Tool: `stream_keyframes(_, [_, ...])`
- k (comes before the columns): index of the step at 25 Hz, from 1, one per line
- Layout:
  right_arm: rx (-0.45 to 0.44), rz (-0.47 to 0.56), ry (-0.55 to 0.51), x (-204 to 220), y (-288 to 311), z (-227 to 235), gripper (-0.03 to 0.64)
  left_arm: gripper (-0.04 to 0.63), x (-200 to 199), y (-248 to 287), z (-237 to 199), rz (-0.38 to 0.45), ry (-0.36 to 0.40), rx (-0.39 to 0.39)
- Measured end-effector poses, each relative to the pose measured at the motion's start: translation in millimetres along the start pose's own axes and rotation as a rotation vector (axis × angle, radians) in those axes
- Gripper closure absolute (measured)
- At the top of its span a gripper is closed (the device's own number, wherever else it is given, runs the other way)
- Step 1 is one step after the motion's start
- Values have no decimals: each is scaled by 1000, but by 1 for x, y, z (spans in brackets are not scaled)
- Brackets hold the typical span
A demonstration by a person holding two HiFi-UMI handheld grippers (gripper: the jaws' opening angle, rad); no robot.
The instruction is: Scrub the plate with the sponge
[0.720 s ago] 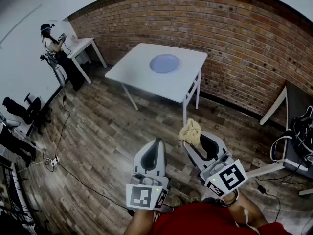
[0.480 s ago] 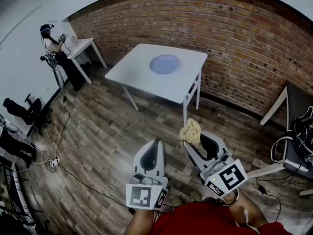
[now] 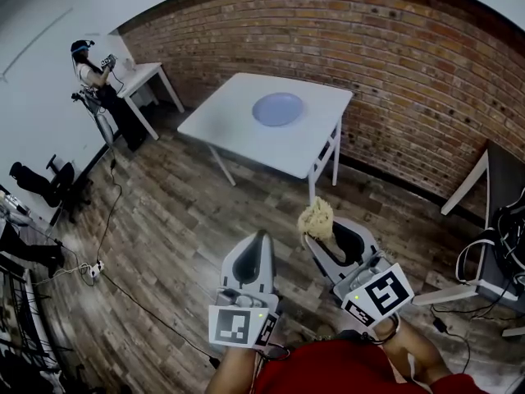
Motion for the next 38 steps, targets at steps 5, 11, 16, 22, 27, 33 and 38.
stream_keyframes(5, [-21,-1,0,3,4,19,456,583,8,17,-2,-14,8,-29])
stream_keyframes(11, [-14,-24,10,14,12,41,456,584,16,39,-10,-27,-2,-47])
stream_keyframes(16, [-7,-25,-9,17,39,61,456,583,18,68,-34,-12,4,-46])
stream_keyframes(22, [24,-31,-35,26,98,91,456,583,30,117,-83,7,4,-28])
stream_keyframes(27, [67,-38,-44,32,163,109,456,583,34,161,-137,6,23,11])
stream_keyframes(33, [151,-52,-38,47,236,144,456,584,43,219,-203,-8,12,71])
stream_keyframes(38, [199,-72,-40,61,287,159,456,583,55,254,-251,-22,-6,106])
Point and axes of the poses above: the fingertips, and each gripper's own axes: y forward along the fingers, z to its right, x out of its underside, the point moved 1 cm from there along -y, backward along the fingers, and after that the axes turned 2 degrees about z, right-handed, at the moved point
